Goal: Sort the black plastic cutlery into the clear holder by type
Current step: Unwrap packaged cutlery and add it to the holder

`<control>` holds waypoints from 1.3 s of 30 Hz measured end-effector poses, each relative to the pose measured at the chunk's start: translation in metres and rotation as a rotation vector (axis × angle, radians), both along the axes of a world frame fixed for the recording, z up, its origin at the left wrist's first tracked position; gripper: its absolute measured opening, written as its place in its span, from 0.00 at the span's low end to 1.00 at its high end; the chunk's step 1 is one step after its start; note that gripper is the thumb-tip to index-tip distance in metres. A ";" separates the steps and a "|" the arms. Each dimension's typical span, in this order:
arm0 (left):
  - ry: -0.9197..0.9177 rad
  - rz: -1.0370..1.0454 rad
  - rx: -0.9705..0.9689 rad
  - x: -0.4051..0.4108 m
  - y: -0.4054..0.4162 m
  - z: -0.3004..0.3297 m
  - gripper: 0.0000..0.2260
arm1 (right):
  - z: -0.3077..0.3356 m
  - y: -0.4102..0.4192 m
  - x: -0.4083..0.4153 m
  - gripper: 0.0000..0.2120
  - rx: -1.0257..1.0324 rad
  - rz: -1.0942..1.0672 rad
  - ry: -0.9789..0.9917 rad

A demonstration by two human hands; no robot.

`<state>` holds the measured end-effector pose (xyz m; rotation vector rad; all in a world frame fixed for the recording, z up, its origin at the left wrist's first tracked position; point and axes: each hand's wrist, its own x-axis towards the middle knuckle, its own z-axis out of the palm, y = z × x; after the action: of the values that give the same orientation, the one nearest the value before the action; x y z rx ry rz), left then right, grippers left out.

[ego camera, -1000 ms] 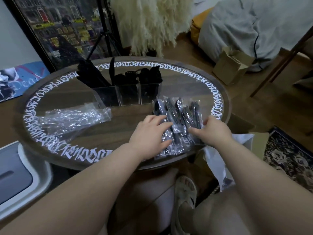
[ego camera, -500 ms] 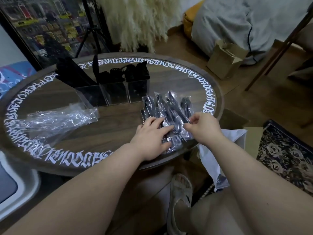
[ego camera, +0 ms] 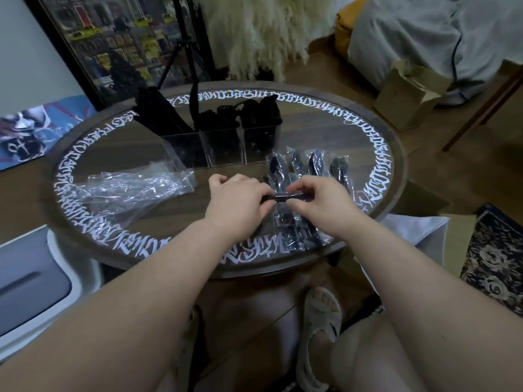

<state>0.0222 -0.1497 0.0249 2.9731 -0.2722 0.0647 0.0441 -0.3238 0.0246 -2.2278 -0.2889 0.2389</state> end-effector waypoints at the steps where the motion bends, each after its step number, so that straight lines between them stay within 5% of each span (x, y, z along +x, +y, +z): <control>1: 0.021 0.000 -0.020 -0.001 0.006 0.001 0.11 | 0.000 0.002 0.001 0.04 0.011 -0.006 0.000; 19: 0.155 0.063 -0.350 -0.034 0.086 0.016 0.10 | 0.008 0.079 -0.019 0.08 0.332 -0.008 -0.016; 21: 0.139 0.083 -0.318 -0.036 0.093 0.013 0.11 | 0.014 0.084 -0.019 0.05 0.251 0.018 -0.066; 25: 0.100 0.149 -0.246 -0.041 0.108 0.009 0.11 | 0.032 0.092 -0.013 0.20 -0.159 0.100 -0.221; 27: 0.084 0.169 -0.214 -0.042 0.112 0.008 0.11 | 0.037 0.099 -0.014 0.16 -0.262 0.095 -0.281; 39: 0.128 0.165 -0.197 -0.048 0.133 -0.001 0.12 | 0.004 0.130 -0.012 0.10 -0.266 0.259 -0.266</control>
<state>-0.0256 -0.0171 0.0241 2.7824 -0.0040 -0.0755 0.0319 -0.1936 0.0288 -2.4848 -0.7300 0.1230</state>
